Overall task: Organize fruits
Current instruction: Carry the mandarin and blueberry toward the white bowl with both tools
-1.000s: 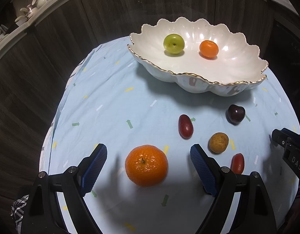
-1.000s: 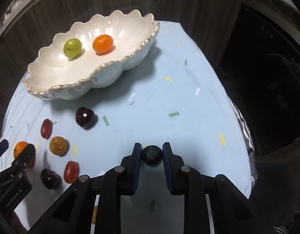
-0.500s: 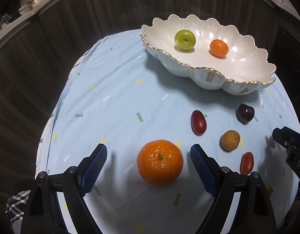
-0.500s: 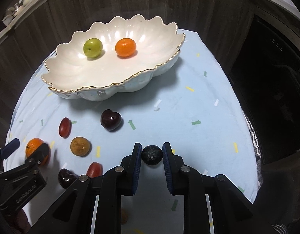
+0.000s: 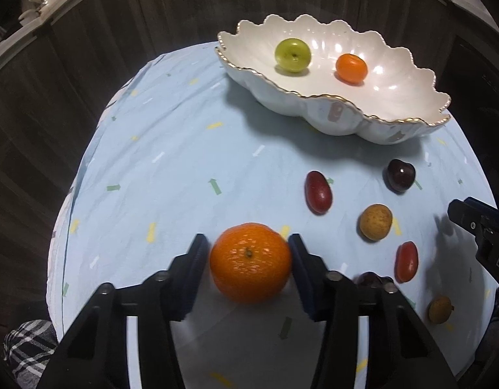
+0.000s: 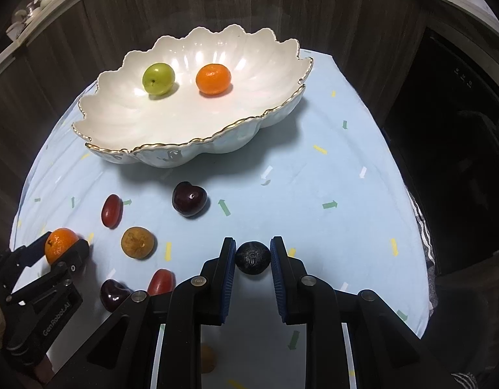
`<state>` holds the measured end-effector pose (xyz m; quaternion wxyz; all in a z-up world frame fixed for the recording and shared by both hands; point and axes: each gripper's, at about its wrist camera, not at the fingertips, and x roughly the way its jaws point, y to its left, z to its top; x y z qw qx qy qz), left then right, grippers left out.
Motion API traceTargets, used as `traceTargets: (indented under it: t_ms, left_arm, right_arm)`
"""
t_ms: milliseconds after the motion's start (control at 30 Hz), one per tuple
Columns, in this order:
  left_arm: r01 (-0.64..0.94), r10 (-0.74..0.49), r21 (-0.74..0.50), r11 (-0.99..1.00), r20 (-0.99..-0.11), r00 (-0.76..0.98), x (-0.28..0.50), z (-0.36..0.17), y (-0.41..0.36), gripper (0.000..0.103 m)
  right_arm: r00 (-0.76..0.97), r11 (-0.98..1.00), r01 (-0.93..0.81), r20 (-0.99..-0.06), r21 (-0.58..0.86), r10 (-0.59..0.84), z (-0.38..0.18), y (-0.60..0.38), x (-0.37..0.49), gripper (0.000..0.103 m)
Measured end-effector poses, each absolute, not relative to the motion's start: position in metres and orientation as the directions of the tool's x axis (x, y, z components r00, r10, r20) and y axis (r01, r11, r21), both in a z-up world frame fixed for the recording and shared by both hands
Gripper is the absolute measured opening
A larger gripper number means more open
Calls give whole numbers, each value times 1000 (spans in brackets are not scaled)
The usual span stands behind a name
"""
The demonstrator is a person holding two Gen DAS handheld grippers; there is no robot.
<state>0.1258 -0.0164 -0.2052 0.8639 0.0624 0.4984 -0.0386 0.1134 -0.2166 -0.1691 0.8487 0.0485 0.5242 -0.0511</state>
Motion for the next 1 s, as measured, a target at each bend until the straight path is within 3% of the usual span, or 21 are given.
traceTargets:
  t_ms: [1000]
  left_arm:
    - [138,-32,51,989,-841,540,142,-151,-16,46]
  right_arm:
    - [525,991,126,-851,44,-29,-127,-221,128,23]
